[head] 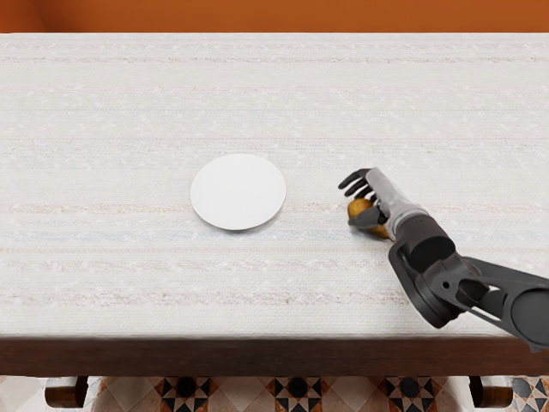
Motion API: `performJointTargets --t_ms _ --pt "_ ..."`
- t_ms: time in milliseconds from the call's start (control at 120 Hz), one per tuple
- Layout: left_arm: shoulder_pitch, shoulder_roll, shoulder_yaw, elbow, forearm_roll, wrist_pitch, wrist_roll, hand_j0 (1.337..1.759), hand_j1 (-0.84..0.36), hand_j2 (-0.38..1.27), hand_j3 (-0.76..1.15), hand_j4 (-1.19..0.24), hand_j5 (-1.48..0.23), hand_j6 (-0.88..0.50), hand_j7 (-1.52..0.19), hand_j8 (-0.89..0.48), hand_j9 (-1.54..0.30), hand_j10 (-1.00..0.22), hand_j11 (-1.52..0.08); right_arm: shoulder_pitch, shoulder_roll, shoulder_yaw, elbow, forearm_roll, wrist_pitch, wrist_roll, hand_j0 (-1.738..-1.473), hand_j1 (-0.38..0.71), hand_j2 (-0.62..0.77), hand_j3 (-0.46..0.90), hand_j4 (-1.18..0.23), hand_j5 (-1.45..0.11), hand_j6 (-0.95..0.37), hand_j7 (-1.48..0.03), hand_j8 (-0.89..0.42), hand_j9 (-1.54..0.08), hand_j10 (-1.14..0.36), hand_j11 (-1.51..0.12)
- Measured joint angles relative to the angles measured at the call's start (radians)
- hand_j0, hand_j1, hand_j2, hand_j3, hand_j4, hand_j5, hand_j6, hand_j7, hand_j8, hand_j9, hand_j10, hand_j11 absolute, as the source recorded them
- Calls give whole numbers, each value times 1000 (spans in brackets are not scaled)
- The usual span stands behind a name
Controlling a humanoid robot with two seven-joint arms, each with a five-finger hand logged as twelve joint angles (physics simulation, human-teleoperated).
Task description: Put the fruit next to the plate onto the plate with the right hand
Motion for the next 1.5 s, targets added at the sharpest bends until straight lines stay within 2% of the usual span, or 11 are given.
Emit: performJointTargets --t_ms 450,808,1500 --pt "0 0 0 0 0 0 0 1658 349 0 0 0 0 0 0 0 0 0 0 24 -3 5 36 3 0 0 -1657 265 145 0 -586 -773 -589 -767 -499 -776 -491 -768" --pt "0 0 0 0 0 0 0 1658 349 0 0 0 0 0 0 0 0 0 0 84 4 6 59 4 0 -1 -1657 253 209 0 -597 -783 -599 -778 -554 -787 -543 -777" --pt "0 0 0 0 0 0 0 1658 349 0 0 0 0 0 0 0 0 0 0 137 100 6 55 4 0 0 -1657 264 187 0 -600 -787 -602 -783 -544 -791 -526 -781"
